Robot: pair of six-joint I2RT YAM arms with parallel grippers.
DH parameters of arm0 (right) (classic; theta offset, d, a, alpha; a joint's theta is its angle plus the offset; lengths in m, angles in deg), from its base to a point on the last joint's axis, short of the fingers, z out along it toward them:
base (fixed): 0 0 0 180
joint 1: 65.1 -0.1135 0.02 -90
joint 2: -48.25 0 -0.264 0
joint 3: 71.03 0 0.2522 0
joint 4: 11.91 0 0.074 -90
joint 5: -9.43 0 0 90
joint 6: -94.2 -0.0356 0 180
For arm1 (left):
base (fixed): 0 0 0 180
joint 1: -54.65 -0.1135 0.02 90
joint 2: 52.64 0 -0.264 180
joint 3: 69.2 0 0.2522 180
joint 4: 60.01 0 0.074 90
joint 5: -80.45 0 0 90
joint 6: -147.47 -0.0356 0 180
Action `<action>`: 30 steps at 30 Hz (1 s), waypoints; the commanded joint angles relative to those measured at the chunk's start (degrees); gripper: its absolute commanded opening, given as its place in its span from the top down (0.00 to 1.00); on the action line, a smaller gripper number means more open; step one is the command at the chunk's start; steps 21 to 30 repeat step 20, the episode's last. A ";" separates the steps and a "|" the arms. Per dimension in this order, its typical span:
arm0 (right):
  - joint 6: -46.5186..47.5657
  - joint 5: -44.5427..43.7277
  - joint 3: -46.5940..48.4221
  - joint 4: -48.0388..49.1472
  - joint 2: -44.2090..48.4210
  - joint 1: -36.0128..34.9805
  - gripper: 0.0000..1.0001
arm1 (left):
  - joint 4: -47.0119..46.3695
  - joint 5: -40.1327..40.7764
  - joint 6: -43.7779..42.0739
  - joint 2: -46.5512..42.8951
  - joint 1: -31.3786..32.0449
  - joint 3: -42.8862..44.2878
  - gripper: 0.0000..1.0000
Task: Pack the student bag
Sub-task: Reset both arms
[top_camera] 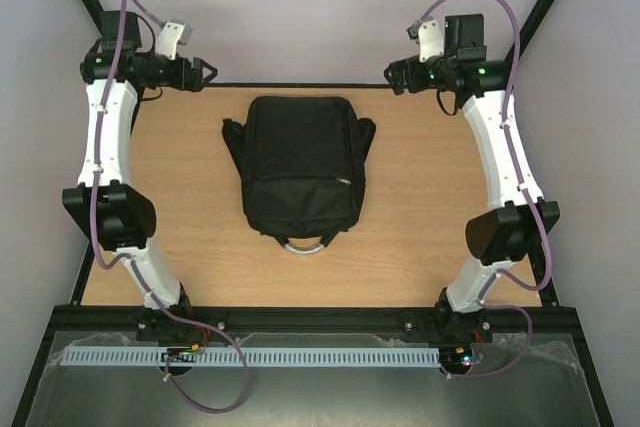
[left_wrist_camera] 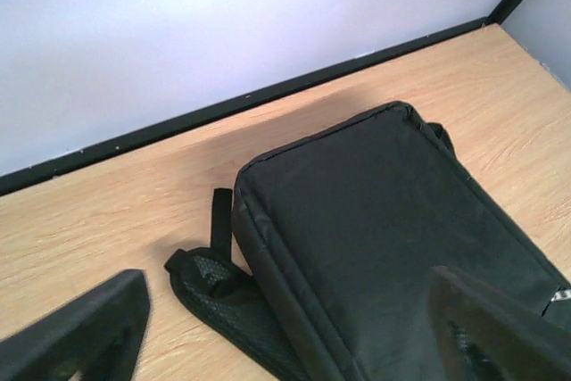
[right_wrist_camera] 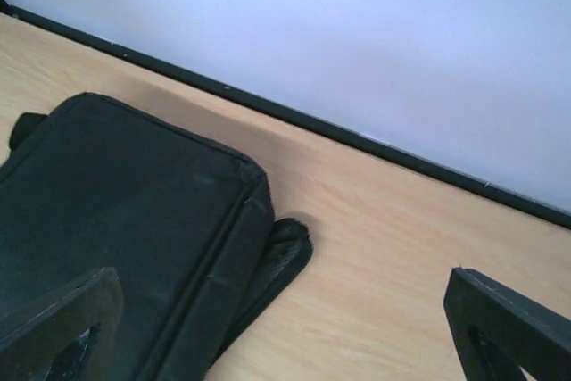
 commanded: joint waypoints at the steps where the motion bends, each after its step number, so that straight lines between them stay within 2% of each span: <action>1: -5.18 2.35 -5.90 0.75 3.28 0.23 0.01 | -1.83 1.32 1.31 -4.86 -0.64 -2.26 0.02; 3: -8.34 0.17 -10.77 2.85 5.84 0.19 0.01 | -5.30 4.67 4.52 -7.63 -0.64 -7.87 0.01; 5: -14.47 -6.29 -16.38 6.59 8.43 0.17 0.01 | -8.25 9.47 8.72 -10.52 -0.65 -15.60 0.01; 9: -19.54 -20.46 -25.10 10.38 11.74 0.14 0.00 | -9.98 9.50 9.94 -14.21 -0.81 -25.74 0.01; 11: -19.87 -23.12 -28.15 10.73 12.60 0.12 0.01 | -11.72 11.91 11.67 -15.96 -0.82 -29.77 0.01; 16: -19.29 -20.79 -31.53 10.98 15.07 0.17 0.01 | -13.38 17.41 13.23 -18.43 -0.82 -35.00 0.01; 20: -18.99 -19.48 -33.51 11.03 15.86 0.17 0.01 | -13.95 16.56 14.68 -19.15 -0.82 -37.61 0.01; 30: -18.99 -19.48 -33.51 11.03 15.86 0.17 0.01 | -13.95 16.56 14.68 -19.15 -0.82 -37.61 0.01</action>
